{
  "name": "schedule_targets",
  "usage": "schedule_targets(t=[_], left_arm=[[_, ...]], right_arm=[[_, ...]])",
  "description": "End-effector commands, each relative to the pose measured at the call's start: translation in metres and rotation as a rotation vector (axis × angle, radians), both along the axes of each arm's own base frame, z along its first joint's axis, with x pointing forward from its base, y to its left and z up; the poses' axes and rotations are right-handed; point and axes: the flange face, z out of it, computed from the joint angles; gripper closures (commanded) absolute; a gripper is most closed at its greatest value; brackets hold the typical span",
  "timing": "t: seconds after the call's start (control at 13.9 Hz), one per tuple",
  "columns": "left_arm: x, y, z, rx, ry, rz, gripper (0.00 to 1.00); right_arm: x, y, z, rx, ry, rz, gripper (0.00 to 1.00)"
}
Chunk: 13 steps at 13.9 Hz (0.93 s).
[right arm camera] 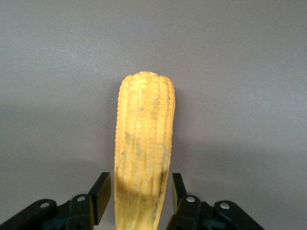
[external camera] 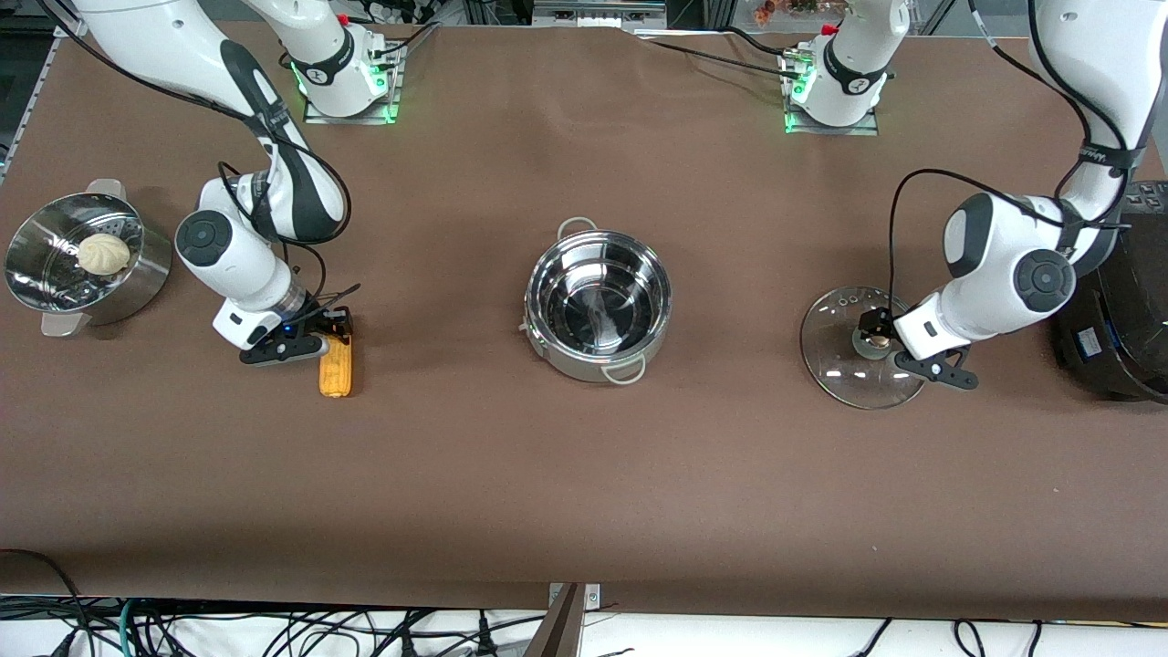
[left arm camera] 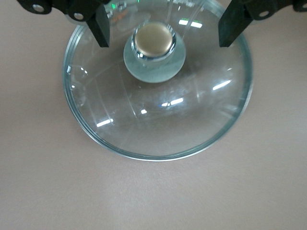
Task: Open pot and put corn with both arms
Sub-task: 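Open the left gripper and raise it off the lid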
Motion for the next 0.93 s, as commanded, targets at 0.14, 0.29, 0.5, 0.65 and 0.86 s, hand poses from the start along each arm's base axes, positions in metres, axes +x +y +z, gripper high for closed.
schedule_targets(t=[0.14, 0.29, 0.5, 0.65, 0.86], left_arm=[[0.013, 0.001, 0.12, 0.057, 0.041, 0.005, 0.0], [0.017, -0.002, 0.171, 0.068, 0.102, 0.005, 0.0], [0.017, -0.013, 0.236, 0.072, 0.123, -0.001, 0.0], [0.012, -0.024, 0.274, 0.075, 0.098, -0.013, 0.0], [0.008, -0.02, 0.303, 0.078, 0.088, -0.01, 0.0]], right_arm=[[0.006, -0.002, -0.005, -0.004, -0.032, 0.027, 0.62], [0.006, -0.003, -0.004, -0.003, -0.033, 0.024, 0.62], [0.006, -0.003, -0.003, -0.004, -0.032, 0.024, 0.85], [0.016, -0.001, 0.007, -0.003, -0.035, 0.024, 0.91], [0.053, 0.0, 0.051, -0.013, 0.032, 0.014, 0.91]])
